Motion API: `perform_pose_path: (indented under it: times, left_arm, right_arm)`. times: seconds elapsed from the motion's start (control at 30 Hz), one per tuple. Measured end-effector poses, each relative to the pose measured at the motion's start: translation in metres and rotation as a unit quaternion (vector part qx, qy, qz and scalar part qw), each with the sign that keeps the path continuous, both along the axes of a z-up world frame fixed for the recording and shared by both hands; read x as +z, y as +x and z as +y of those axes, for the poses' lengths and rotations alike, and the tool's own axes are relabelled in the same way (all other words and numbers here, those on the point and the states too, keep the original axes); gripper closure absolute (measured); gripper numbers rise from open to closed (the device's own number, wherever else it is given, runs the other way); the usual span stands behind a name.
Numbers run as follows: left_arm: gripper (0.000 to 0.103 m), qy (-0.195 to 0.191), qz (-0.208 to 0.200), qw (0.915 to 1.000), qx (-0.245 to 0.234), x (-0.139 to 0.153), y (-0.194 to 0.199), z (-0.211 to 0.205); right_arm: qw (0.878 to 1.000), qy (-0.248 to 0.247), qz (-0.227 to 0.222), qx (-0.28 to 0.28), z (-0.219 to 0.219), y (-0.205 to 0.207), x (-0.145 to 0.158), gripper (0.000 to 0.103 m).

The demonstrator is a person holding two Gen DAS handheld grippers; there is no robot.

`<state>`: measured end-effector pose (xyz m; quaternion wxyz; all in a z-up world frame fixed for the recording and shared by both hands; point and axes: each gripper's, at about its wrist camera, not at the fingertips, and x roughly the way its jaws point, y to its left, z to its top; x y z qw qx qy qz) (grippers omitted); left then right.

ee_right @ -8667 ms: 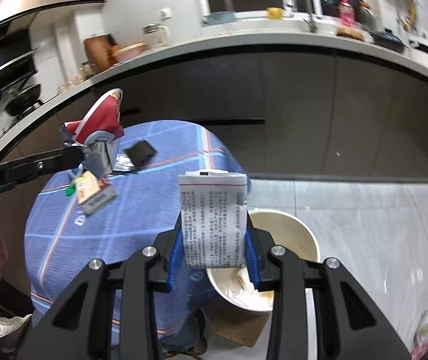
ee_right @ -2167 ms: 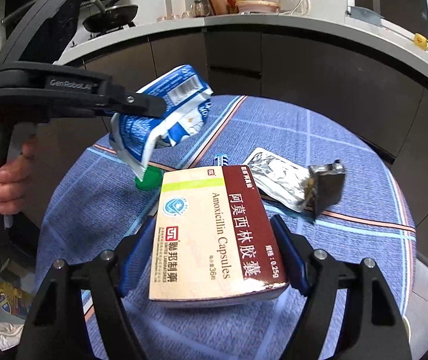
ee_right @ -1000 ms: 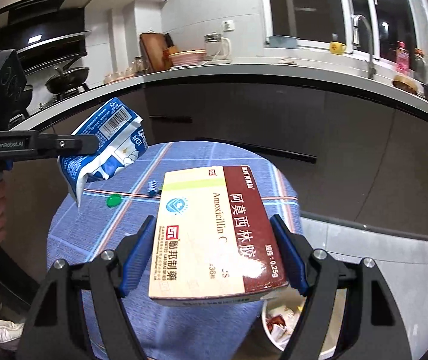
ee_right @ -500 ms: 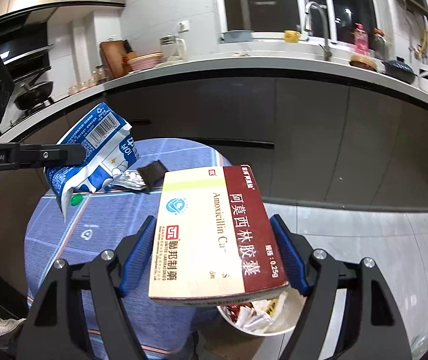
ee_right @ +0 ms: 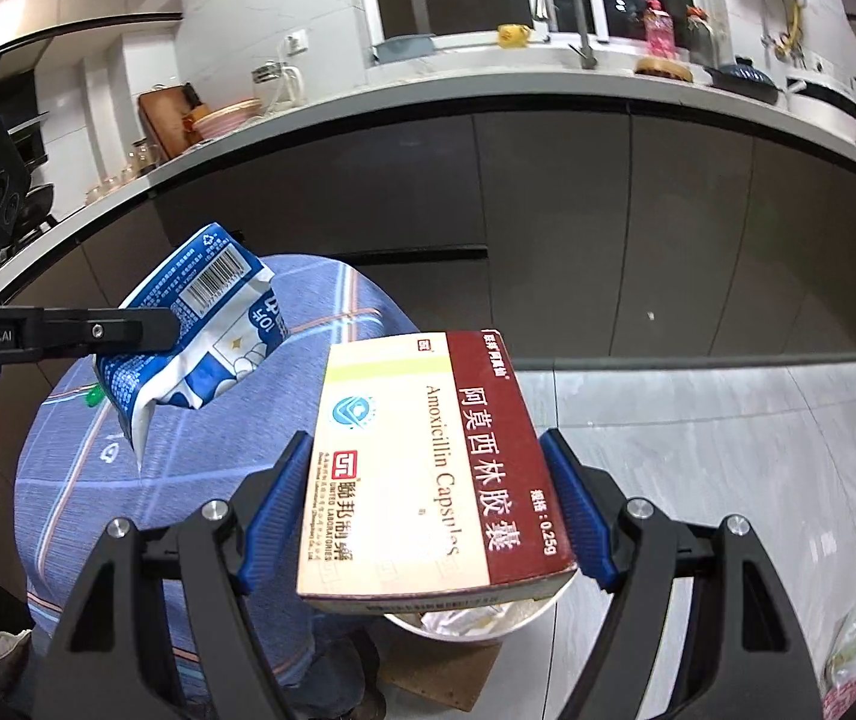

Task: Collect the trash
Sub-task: 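Carry carton and medicine box over the bin and open both tools to drop them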

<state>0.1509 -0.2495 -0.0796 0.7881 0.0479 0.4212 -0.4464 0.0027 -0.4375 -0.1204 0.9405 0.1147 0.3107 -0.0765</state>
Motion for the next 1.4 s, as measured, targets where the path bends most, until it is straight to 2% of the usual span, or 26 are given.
perform_pose_path:
  times: [0.47,0.7,1.03,1.07,1.1,1.13,1.17,1.2,1.3,1.37,1.4]
  left_arm:
    - [0.091,0.051,0.037,0.9972,-0.04,-0.064,0.012,-0.062]
    - [0.091,0.075,0.043,0.9949,-0.053,-0.089,0.017,-0.083]
    - [0.089,0.095,0.03,0.9928,-0.067,-0.101,0.012,-0.11]
    - [0.086,0.095,0.028,0.9929,-0.066,-0.101,0.013,-0.112]
    - [0.078,0.094,0.028,0.9932,-0.064,-0.101,0.013,-0.112]
    - [0.064,0.089,0.025,0.994,-0.057,-0.099,0.014,-0.112]
    - [0.057,0.085,0.023,0.9947,-0.052,-0.098,0.015,-0.112]
    - [0.051,0.079,0.02,0.9957,-0.046,-0.096,0.014,-0.113]
    - [0.045,0.068,0.022,0.9969,-0.033,-0.092,0.017,-0.111]
    - [0.035,0.062,0.022,0.9976,-0.021,-0.091,0.021,-0.106]
    - [0.027,0.06,0.02,0.9979,-0.014,-0.091,0.022,-0.104]
  right_arm:
    - [0.999,0.023,0.045,-0.019,-0.035,0.008,-0.057,0.027]
    - [0.997,0.032,0.068,-0.023,-0.043,0.014,-0.08,0.027]
    - [0.995,0.042,0.09,-0.015,-0.046,0.024,-0.103,0.026]
    - [0.995,0.038,0.092,-0.012,-0.045,0.025,-0.103,0.024]
    - [0.995,0.033,0.093,-0.008,-0.044,0.025,-0.104,0.014]
    - [0.995,0.028,0.092,-0.005,-0.043,0.024,-0.104,0.01]
    - [0.996,0.025,0.09,-0.003,-0.043,0.024,-0.104,0.006]
    - [0.996,0.02,0.088,-0.001,-0.043,0.024,-0.104,0.004]
    - [0.996,0.012,0.089,-0.001,-0.045,0.022,-0.104,0.003]
    - [0.996,0.013,0.091,-0.003,-0.047,0.02,-0.105,0.003]
    - [0.996,0.013,0.092,-0.003,-0.047,0.02,-0.105,0.003]
